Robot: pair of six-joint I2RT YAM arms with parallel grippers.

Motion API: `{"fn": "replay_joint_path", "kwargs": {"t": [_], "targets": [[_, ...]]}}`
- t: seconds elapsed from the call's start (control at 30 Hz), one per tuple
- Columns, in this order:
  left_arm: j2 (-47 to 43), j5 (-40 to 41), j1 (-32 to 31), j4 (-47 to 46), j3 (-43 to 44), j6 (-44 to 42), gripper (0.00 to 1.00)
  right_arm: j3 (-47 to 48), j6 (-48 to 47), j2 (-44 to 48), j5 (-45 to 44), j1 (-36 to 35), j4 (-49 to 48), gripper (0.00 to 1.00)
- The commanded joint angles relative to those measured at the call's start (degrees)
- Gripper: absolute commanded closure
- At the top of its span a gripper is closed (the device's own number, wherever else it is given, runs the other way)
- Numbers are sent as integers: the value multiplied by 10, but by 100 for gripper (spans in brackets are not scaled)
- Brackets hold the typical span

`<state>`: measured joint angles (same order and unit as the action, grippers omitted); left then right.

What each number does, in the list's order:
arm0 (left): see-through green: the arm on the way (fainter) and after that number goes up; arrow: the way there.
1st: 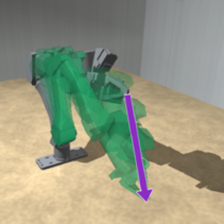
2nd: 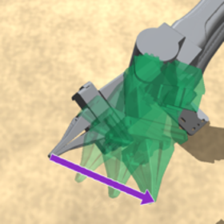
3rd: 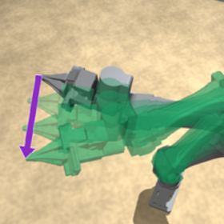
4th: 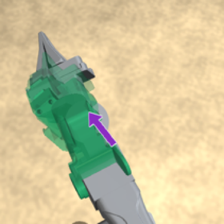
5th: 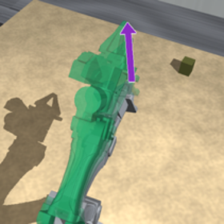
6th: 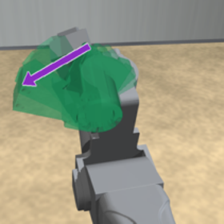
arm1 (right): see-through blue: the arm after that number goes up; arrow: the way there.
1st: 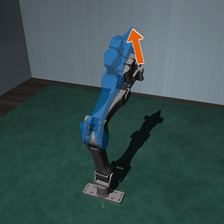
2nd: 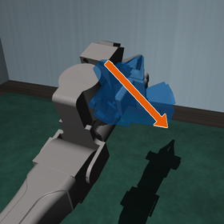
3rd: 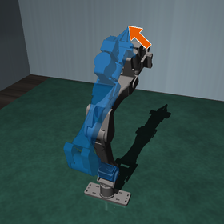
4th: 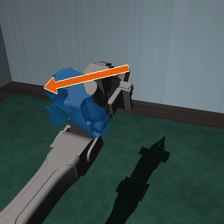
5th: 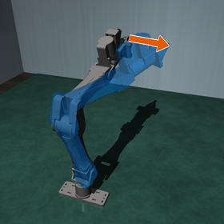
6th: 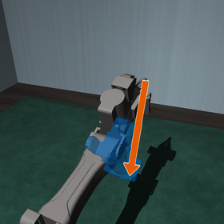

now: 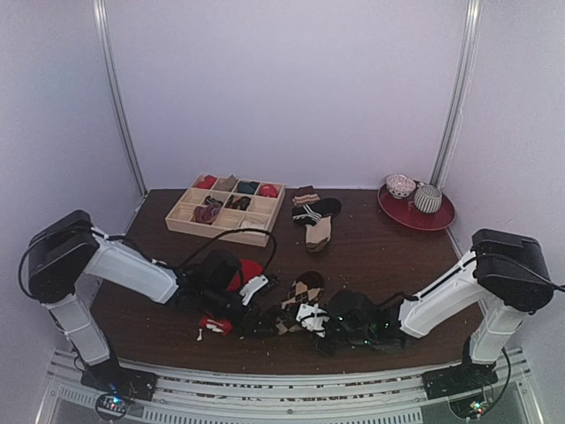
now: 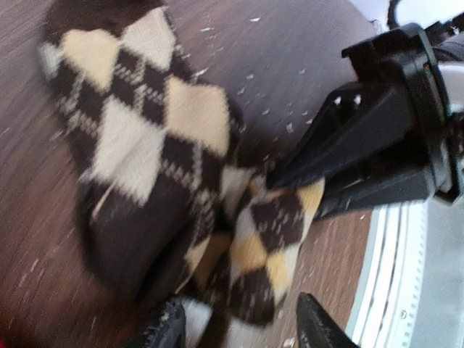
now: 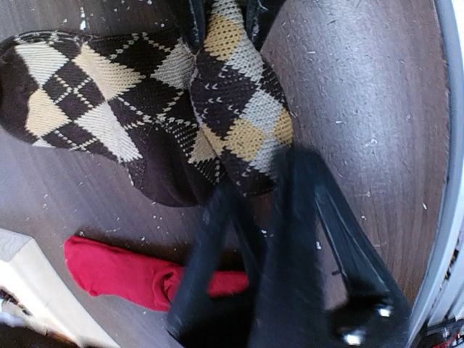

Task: Roll the socks
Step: Roll a pair of socks at the center of the board.

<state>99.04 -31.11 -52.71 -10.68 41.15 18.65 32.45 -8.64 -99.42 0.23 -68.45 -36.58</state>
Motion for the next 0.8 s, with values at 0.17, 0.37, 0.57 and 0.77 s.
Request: {"fn": "replay_joint_path", "kwargs": {"t": [0.17, 0.37, 0.57, 0.77], "targets": [[-201, 131, -33, -84, -117, -87, 35, 65, 156, -59, 267, 70, 232, 91], [-179, 104, -54, -169, -133, -127, 35, 76, 231, -121, 339, 108, 241, 91], [-81, 101, -61, -169, -96, -158, 36, 90, 245, -152, 358, 114, 250, 90], [-36, 129, -71, -139, -84, -170, 56, 87, 253, -157, 366, 120, 243, 90]]}}
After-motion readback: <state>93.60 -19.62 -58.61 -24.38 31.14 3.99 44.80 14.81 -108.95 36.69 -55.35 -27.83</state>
